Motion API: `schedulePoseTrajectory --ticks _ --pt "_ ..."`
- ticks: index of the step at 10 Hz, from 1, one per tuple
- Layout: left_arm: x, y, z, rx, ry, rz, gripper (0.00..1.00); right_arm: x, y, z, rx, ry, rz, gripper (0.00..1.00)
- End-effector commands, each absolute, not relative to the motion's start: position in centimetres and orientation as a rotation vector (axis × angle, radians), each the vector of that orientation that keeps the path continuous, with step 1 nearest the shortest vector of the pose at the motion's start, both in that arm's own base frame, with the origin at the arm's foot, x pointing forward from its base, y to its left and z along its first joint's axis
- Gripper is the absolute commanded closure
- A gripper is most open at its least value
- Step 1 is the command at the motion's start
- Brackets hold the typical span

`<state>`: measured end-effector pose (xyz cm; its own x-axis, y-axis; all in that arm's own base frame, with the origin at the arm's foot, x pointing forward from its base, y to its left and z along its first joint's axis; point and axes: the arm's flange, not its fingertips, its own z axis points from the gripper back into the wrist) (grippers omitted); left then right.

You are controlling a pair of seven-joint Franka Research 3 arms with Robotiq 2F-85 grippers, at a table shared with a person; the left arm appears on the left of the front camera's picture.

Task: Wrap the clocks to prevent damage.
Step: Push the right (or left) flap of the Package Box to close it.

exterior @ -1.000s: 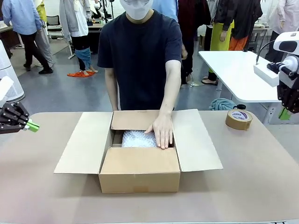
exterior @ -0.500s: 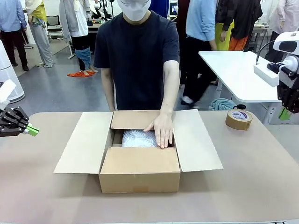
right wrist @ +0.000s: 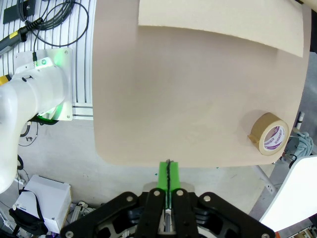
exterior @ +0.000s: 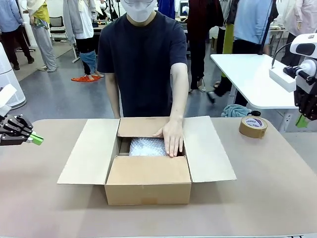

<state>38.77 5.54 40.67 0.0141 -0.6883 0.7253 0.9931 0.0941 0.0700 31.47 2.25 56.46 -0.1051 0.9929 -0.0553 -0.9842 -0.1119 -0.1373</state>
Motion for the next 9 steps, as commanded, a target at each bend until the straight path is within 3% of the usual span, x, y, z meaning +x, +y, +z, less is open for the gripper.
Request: schedulePoseTrajectory --ticks 1,9 --pt "41.3 6.7 37.9 -0.713 -0.818 -1.37 1.0 31.4 2.2 56.3 -0.132 -0.086 1.693 0.99" --pt "45.1 3.8 29.4 -0.9 -0.894 -1.276 1.0 31.4 2.2 56.3 -0.132 -0.086 1.693 0.99"
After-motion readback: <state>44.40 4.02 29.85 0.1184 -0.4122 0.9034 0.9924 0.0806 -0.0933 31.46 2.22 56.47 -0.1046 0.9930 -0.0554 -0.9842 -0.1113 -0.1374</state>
